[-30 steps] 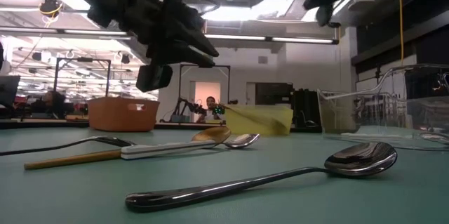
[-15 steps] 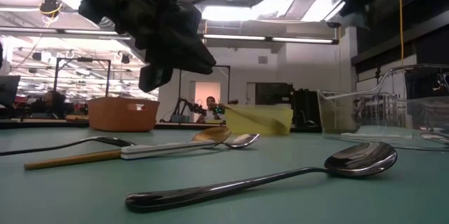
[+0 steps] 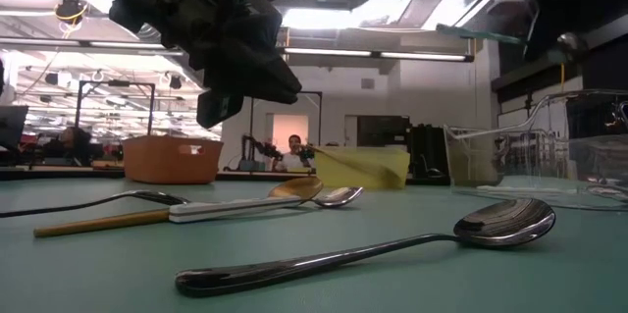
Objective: Sort silverware by color (type)
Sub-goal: Put the white patterned spoon into the transparent bin
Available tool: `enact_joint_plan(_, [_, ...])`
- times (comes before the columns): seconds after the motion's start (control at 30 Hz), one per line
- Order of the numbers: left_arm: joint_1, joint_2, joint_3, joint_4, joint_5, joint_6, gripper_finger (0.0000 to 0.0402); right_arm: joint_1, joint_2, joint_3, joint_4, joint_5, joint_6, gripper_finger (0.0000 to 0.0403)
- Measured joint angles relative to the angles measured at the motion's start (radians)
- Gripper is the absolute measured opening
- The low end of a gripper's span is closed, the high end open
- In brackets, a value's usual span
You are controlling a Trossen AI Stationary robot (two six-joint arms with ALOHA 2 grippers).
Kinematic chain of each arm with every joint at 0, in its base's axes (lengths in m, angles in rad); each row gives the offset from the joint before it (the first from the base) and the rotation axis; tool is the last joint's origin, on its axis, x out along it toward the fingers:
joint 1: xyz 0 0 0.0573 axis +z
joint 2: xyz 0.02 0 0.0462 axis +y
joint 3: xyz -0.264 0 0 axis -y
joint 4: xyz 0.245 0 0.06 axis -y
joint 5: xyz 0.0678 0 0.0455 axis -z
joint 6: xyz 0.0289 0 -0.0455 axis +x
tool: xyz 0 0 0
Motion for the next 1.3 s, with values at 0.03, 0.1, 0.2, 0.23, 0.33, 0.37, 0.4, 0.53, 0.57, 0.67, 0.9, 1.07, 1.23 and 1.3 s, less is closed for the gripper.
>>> enact_joint_plan(0.03, [0.0, 0.0, 0.0, 0.0, 0.0, 0.0, 0.0045, 0.0, 0.0, -0.004, -0.006, 0.0, 0.04, 0.0001])
enact_joint_plan(0.1, [0.0, 0.0, 0.0, 0.0, 0.0, 0.0, 0.0045, 0.0, 0.0, -0.01, -0.028, 0.0, 0.117, 0.0001])
enact_joint_plan(0.2, [0.0, 0.0, 0.0, 0.0, 0.0, 0.0, 0.0045, 0.0, -0.001, -0.027, -0.028, 0.0, 0.214, 0.0001])
enact_joint_plan(0.23, [0.0, 0.0, 0.0, 0.0, 0.0, 0.0, 0.0045, 0.0, 0.0, -0.036, -0.027, 0.0, 0.24, 0.0001])
enact_joint_plan(0.33, [0.0, 0.0, 0.0, 0.0, 0.0, 0.0, 0.0045, 0.0, 0.0, -0.065, -0.026, 0.0, 0.311, 0.0001])
enact_joint_plan(0.37, [0.0, 0.0, 0.0, 0.0, 0.0, 0.0, 0.0045, 0.0, 0.0, -0.076, -0.026, 0.0, 0.335, 0.0001])
enact_joint_plan(0.4, [0.0, 0.0, 0.0, 0.0, 0.0, 0.0, 0.0045, 0.0, 0.0, -0.088, -0.025, 0.0, 0.359, 0.0001])
enact_joint_plan(0.53, [0.0, 0.0, 0.0, 0.0, 0.001, 0.0, 0.0045, 0.0, 0.0, -0.134, -0.024, -0.001, 0.462, 0.0001])
enact_joint_plan(0.57, [0.0, 0.0, 0.0, 0.0, 0.001, 0.0, 0.0045, 0.0, 0.0, -0.145, -0.024, -0.001, 0.487, 0.0001])
enact_joint_plan(0.67, [0.0, 0.0, 0.0, 0.0, 0.001, 0.0, 0.0045, 0.0, 0.0, -0.174, -0.022, -0.001, 0.545, 0.0001])
enact_joint_plan(0.9, [0.0, 0.0, -0.001, 0.0, 0.001, 0.0, 0.0045, 0.0, 0.0, -0.243, -0.002, -0.001, 0.652, 0.0001])
enact_joint_plan(1.07, [0.0, 0.0, -0.001, 0.0, 0.001, 0.0, 0.0045, 0.0, 0.0, -0.295, 0.063, 0.006, 0.666, 0.0001])
enact_joint_plan(1.23, [0.0, 0.0, -0.001, 0.001, 0.001, 0.0, 0.0045, 0.0, 0.001, -0.362, 0.179, 0.006, 0.666, 0.0001])
enact_joint_plan(1.3, [0.0, 0.0, -0.001, 0.001, 0.001, 0.0, 0.0045, 0.0, 0.001, -0.384, 0.21, 0.006, 0.666, 0.0001])
